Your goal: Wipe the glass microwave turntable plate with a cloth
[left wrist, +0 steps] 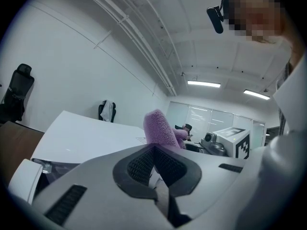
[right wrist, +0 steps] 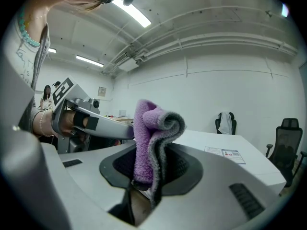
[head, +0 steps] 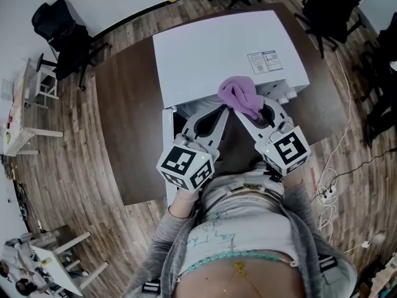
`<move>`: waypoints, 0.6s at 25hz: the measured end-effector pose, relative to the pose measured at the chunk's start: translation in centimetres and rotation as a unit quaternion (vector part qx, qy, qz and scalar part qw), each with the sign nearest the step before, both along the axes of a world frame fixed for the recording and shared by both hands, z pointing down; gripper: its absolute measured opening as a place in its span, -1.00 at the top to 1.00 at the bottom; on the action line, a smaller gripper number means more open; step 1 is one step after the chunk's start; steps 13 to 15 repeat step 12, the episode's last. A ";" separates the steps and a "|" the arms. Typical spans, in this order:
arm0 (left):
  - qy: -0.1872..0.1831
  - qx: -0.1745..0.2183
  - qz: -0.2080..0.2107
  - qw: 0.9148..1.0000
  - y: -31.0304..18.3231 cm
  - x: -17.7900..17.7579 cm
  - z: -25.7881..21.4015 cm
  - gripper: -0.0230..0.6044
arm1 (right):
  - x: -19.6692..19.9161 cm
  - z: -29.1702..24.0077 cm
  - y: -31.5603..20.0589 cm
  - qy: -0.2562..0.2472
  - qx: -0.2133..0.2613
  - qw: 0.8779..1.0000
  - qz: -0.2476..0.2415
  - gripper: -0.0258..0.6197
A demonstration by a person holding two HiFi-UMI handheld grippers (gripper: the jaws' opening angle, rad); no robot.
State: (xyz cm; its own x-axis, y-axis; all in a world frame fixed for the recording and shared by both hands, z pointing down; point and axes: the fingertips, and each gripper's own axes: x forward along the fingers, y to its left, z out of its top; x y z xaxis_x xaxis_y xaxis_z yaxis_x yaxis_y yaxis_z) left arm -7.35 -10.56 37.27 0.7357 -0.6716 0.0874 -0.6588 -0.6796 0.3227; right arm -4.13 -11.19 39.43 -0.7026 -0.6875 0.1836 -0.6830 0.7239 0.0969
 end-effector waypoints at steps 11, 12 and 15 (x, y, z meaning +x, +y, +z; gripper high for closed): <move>-0.006 -0.003 0.006 1.000 0.1 0.4 0.3 0.89 | 0.0 0.0 0.1 0.000 0.003 1.000 -0.006 0.55; -0.006 -0.002 0.006 1.000 0.1 0.4 0.3 0.89 | 0.0 0.0 0.1 0.000 0.003 1.000 -0.007 0.55; -0.006 -0.002 0.006 1.000 0.1 0.4 0.3 0.89 | 0.0 0.0 0.1 0.000 0.003 1.000 -0.007 0.55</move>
